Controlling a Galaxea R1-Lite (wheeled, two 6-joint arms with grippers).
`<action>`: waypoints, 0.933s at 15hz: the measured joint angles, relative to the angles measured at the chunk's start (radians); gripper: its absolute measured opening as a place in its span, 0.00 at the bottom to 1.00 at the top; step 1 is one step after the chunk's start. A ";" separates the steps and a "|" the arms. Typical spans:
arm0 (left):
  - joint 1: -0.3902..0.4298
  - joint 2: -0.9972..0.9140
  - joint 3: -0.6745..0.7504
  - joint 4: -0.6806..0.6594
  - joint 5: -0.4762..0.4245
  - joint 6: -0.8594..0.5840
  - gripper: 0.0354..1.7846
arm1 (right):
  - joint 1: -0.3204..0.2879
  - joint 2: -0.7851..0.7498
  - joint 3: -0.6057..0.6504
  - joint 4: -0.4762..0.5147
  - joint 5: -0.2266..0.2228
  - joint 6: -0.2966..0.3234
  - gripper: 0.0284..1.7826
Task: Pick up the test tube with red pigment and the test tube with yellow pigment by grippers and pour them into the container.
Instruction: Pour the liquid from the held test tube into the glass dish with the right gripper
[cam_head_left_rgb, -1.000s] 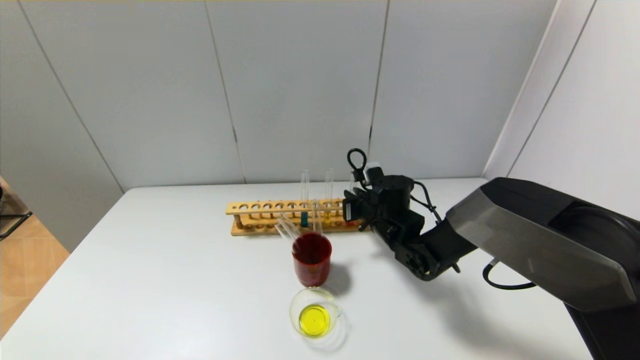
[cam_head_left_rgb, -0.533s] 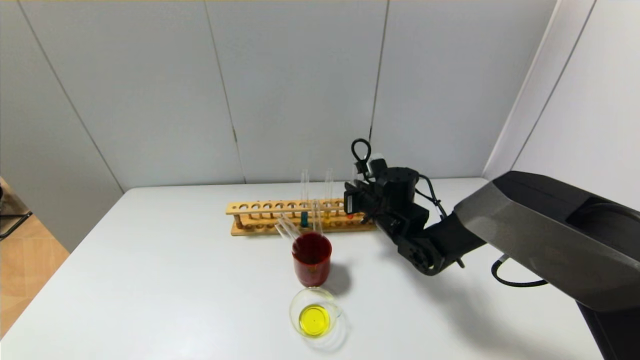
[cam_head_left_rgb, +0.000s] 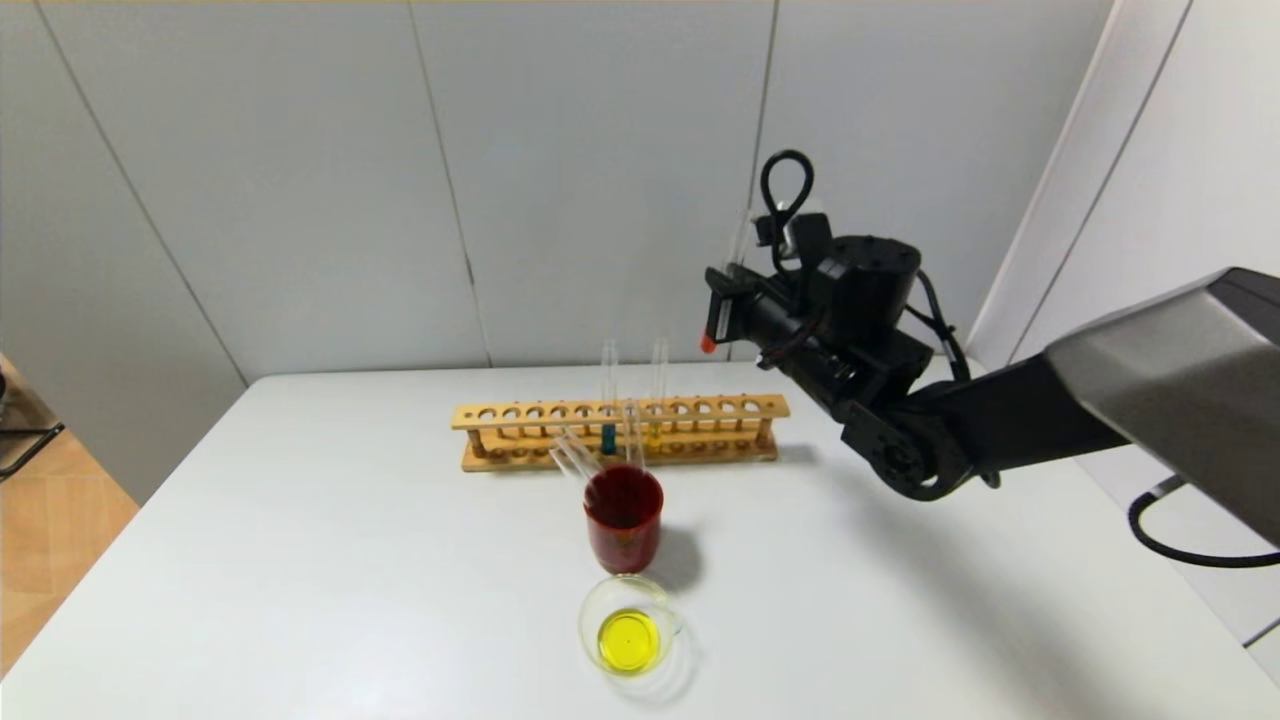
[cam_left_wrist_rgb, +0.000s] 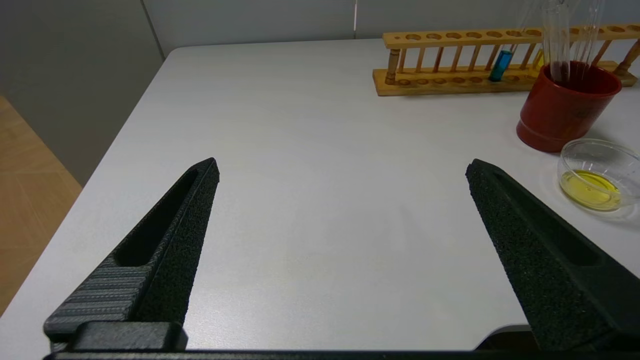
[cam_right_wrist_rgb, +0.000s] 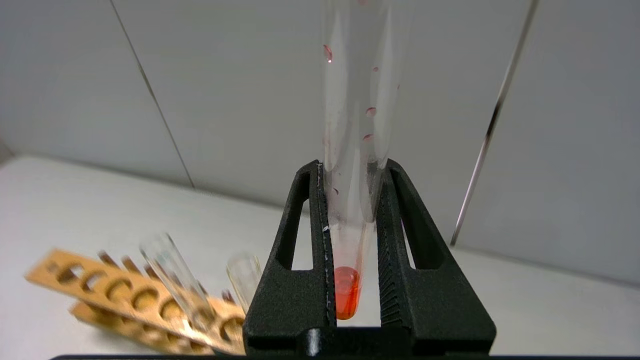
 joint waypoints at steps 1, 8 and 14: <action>0.000 0.000 0.000 0.000 0.000 -0.001 0.98 | 0.001 -0.038 0.010 0.005 0.000 -0.004 0.17; 0.000 0.000 0.000 0.000 0.000 0.000 0.98 | 0.047 -0.364 0.416 0.009 0.005 -0.187 0.17; 0.000 0.000 0.000 0.000 0.000 -0.001 0.98 | 0.078 -0.475 0.716 -0.003 0.024 -0.568 0.17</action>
